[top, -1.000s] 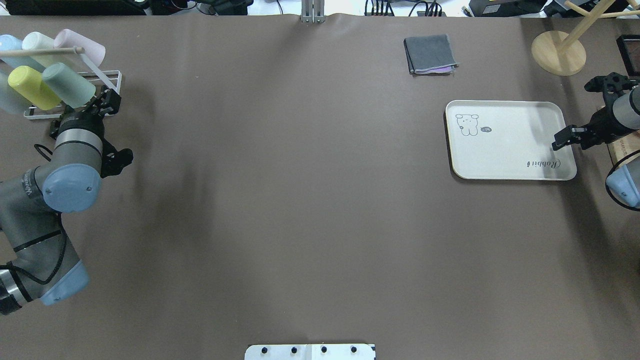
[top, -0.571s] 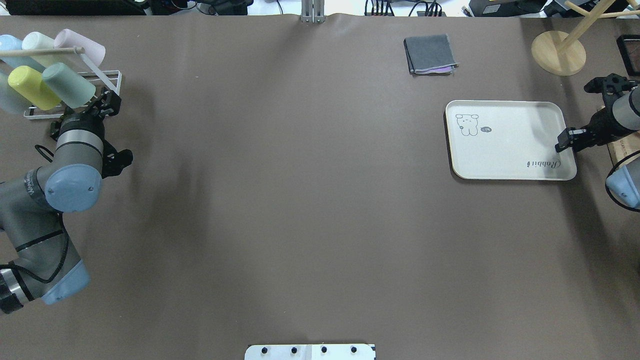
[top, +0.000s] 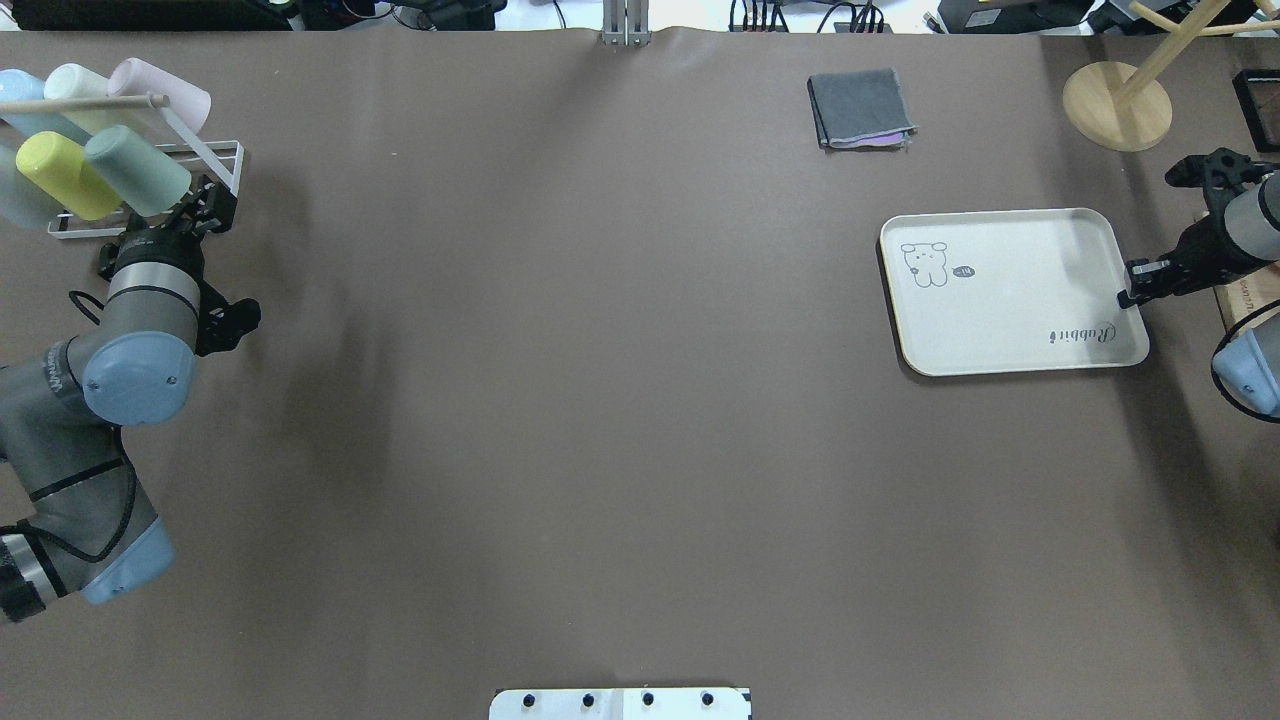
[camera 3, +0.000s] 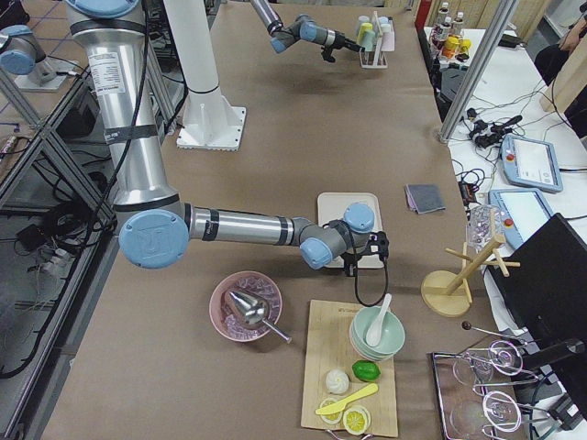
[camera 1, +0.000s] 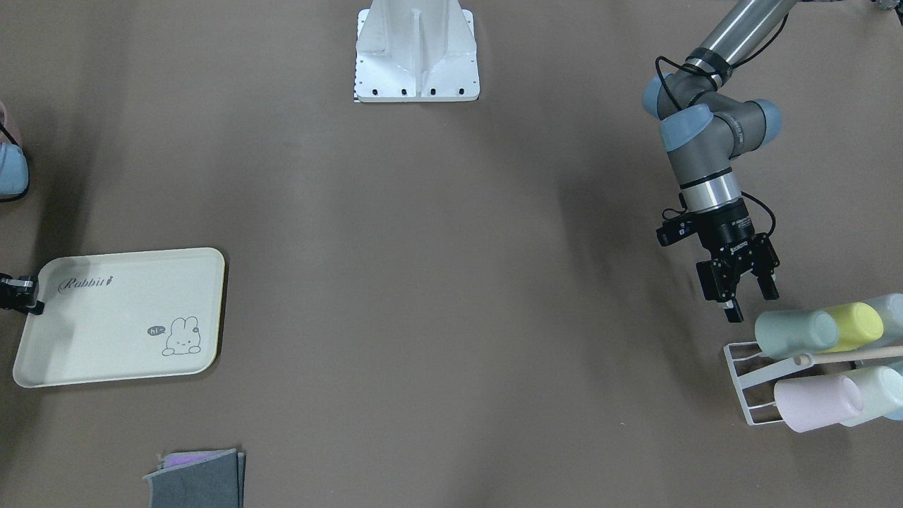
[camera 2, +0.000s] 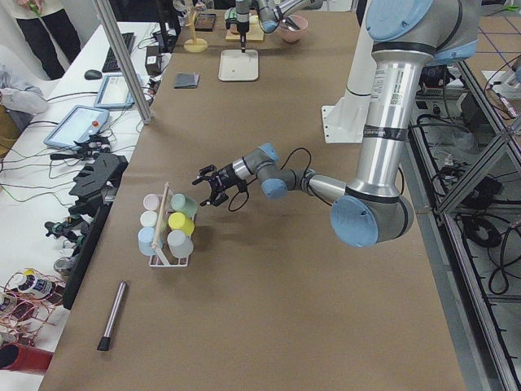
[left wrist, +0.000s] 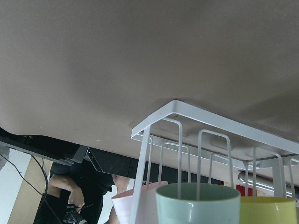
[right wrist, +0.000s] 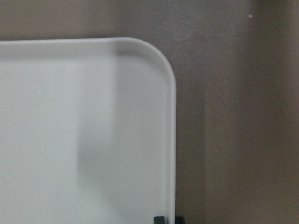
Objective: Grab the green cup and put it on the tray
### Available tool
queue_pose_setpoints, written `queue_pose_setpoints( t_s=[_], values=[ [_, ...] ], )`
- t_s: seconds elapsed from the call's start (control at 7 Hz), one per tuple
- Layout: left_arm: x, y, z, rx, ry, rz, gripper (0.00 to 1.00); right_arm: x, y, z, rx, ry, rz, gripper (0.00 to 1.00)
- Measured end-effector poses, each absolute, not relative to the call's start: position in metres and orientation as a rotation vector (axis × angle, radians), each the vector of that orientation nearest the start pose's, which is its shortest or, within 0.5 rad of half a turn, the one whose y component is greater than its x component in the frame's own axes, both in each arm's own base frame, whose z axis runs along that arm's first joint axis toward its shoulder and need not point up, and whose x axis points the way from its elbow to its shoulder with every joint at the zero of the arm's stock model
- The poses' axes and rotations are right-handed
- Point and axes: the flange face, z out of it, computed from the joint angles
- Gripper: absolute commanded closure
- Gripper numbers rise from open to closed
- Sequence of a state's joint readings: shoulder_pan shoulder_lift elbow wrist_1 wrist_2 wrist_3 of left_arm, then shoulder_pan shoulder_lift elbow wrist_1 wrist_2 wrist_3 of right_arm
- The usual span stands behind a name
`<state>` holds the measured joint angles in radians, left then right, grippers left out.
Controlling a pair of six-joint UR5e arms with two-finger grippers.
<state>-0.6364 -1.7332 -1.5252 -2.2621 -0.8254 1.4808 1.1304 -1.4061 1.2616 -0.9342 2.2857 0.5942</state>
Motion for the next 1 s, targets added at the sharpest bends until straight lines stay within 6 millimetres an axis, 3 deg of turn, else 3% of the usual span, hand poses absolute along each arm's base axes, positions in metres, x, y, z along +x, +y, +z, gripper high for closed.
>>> queue_pose_setpoints(
  t_s=[0.57, 1.0],
  values=[
    [0.332, -0.524, 0.522, 0.615, -1.05, 1.834, 0.02, -0.183, -0.56, 0.644, 0.059, -0.891, -0.041, 1.0],
    [0.333, -0.544, 0.524, 0.595, -1.046, 1.819, 0.02, -0.147, -0.57, 0.632, 0.064, -0.982, -0.043, 1.0]
  ],
)
